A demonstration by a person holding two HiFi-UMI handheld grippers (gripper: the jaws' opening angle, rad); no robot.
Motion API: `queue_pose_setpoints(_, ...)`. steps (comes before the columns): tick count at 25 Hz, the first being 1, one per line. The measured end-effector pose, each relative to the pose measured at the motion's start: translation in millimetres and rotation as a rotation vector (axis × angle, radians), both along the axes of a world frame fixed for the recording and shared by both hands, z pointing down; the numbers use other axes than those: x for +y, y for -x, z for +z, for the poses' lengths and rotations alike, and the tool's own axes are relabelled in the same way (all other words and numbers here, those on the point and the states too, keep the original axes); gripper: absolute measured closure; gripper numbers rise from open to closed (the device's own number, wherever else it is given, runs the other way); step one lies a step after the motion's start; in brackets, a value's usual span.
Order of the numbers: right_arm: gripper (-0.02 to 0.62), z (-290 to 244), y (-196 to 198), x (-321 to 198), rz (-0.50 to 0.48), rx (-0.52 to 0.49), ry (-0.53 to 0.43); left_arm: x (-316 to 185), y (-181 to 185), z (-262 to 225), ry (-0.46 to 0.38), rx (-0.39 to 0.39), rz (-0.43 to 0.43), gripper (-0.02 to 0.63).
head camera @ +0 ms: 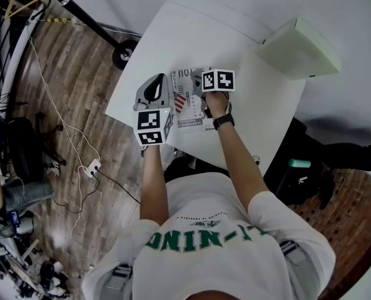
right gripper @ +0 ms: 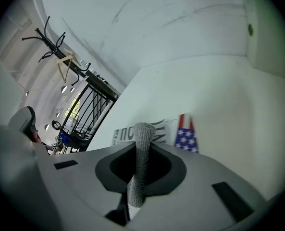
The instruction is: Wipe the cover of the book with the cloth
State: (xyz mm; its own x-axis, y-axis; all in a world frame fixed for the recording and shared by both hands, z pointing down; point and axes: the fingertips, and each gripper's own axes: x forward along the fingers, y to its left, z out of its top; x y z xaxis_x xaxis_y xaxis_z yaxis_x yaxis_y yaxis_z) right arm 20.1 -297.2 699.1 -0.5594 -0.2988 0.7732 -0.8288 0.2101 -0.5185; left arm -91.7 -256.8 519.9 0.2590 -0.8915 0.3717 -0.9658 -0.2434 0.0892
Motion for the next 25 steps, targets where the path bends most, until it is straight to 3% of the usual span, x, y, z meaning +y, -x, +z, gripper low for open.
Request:
queue_pose_setpoints(5, 0.563, -5, -63, -13, 0.100, 0.021, -0.010, -6, -20, -1, -0.006, 0.013, 0.030, 0.592)
queue_pose_setpoints(10, 0.563, 0, -69, -16, 0.108, 0.060, -0.016, -4, -20, 2, -0.006, 0.004, 0.031, 0.592)
queue_pose_setpoints(13, 0.563, -7, -37, -1, 0.076, 0.013, 0.000, 6, -6, -6, -0.011, -0.006, 0.013, 0.592)
queue_pose_setpoints(20, 0.563, -10, 71, 38, -0.117, -0.090, 0.032, 18, 21, -9, -0.004, -0.030, -0.031, 0.592)
queue_pose_setpoints(25, 0.563, -2, 87, 50, -0.164, -0.074, 0.047, 21, 28, -9, -0.002, -0.039, -0.036, 0.592)
